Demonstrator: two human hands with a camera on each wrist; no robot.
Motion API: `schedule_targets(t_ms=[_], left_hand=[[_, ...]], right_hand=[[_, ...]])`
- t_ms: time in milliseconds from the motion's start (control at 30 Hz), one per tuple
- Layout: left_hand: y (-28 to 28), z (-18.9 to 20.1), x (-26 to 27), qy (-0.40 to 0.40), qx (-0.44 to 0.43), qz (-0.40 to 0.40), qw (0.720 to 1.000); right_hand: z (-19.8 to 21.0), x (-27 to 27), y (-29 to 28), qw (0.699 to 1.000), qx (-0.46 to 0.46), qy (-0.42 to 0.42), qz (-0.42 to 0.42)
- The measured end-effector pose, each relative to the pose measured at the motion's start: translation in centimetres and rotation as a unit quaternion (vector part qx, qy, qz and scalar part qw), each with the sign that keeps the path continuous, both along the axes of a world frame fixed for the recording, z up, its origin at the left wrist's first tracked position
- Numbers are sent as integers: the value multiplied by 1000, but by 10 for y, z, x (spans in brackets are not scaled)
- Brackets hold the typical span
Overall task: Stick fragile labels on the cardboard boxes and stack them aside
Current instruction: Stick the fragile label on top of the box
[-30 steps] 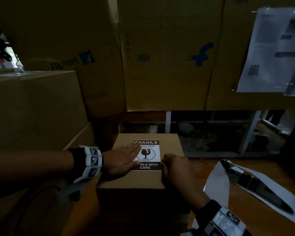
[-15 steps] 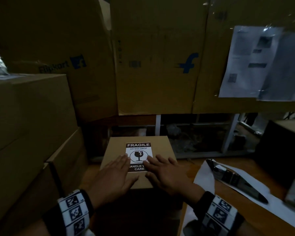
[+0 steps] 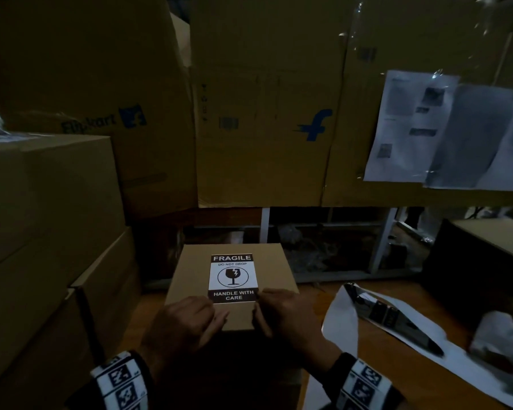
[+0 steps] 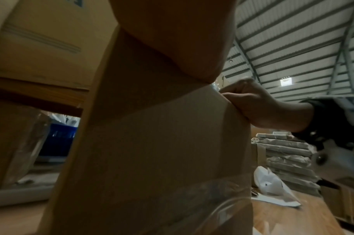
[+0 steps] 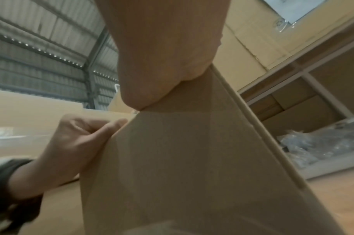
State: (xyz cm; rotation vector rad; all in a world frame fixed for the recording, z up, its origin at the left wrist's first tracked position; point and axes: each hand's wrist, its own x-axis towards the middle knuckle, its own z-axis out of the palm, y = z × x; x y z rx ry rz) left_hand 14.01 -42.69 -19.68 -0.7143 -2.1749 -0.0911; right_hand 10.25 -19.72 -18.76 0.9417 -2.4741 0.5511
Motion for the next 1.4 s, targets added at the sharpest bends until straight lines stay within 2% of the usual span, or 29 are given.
schedule_targets(t_ms=[100, 200, 300, 367, 500, 600, 700, 833, 967, 1133, 1400], left_hand=[[-1, -3, -1, -20, 12, -4, 1000], [-3, -3, 0, -41, 38, -19, 998], [-4, 0, 8, -67, 33, -15, 997], [-6, 2, 15, -99, 10, 33, 994], [-8, 30, 7, -255, 58, 75, 962], [10, 59, -27, -317, -17, 46, 947], [36, 74, -66, -434, -88, 45, 895], [61, 82, -101, -517, -132, 79, 842], [63, 78, -112, -533, -168, 119, 820], [20, 68, -110, -539, -146, 169, 812], [-17, 67, -76, -559, -183, 179, 788]], right_hand=[[1, 3, -2, 1000, -7, 2, -4], [9, 9, -6, 995, 73, 30, -57], [12, 8, -10, 984, 158, -45, -72], [11, 5, -7, 985, 157, -46, -49], [11, 10, -5, 999, 45, 17, -19], [7, 11, -7, 998, -11, 53, -13], [-5, 9, -4, 997, -48, 57, -17], [-14, 10, -1, 994, -81, 68, -18], [-17, 5, -1, 994, -66, 88, -23], [-24, 0, -1, 996, -59, 54, -44], [-18, 1, -1, 993, -89, 51, -54]])
